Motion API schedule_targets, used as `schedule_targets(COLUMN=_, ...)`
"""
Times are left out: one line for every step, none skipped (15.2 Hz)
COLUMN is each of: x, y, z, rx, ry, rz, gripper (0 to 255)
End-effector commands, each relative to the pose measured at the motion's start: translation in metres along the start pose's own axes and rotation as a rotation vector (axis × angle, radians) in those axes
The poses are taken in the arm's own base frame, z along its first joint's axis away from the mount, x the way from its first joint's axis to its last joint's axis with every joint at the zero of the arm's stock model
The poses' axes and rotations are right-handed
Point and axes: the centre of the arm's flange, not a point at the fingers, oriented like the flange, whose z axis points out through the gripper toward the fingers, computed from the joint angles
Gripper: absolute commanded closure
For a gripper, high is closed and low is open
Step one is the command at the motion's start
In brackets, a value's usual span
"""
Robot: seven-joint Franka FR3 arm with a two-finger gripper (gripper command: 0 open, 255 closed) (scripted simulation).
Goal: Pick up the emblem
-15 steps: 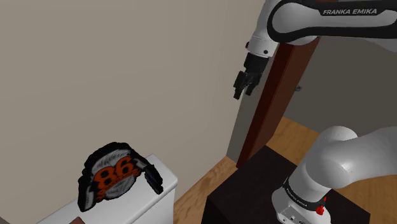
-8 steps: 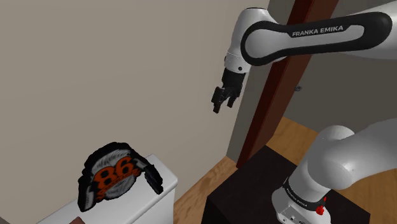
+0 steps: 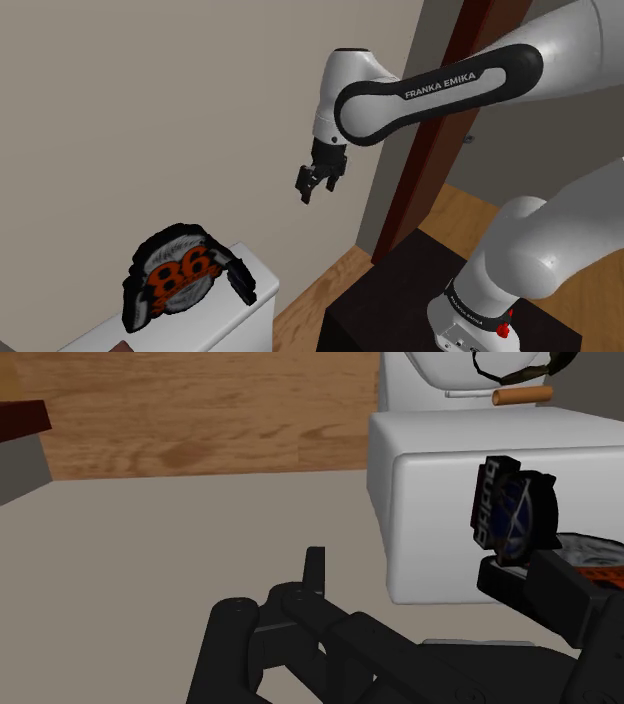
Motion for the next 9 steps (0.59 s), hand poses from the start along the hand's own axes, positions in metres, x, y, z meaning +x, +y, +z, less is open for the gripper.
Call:
schedule_targets(x=0.009, y=-0.021, z=0.018, rx=-0.007, ry=0.001, rz=-0.002, gripper=0)
schedule_targets(x=0.014, y=-0.031, z=0.027, rx=-0.011, ry=0.0, rz=-0.002, gripper=0)
schedule_targets(x=0.018, y=-0.04, z=0.036, rx=-0.015, ry=0.0, rz=-0.003, gripper=0)
schedule_targets(x=0.022, y=-0.05, z=0.045, rx=-0.019, ry=0.0, rz=-0.004, gripper=0)
schedule_targets(x=0.026, y=-0.059, z=0.054, rx=-0.023, ry=0.0, rz=-0.005, gripper=0)
schedule_targets(x=0.03, y=-0.069, z=0.063, rx=-0.027, ry=0.0, rz=-0.006, gripper=0)
schedule_targets(x=0.034, y=-0.078, z=0.072, rx=-0.031, ry=-0.001, rz=-0.007, gripper=0)
schedule_targets(x=0.038, y=-0.087, z=0.081, rx=-0.036, ry=-0.001, rz=-0.008, gripper=0)
schedule_targets(x=0.043, y=-0.097, z=0.09, rx=-0.04, ry=-0.001, rz=-0.009, gripper=0)
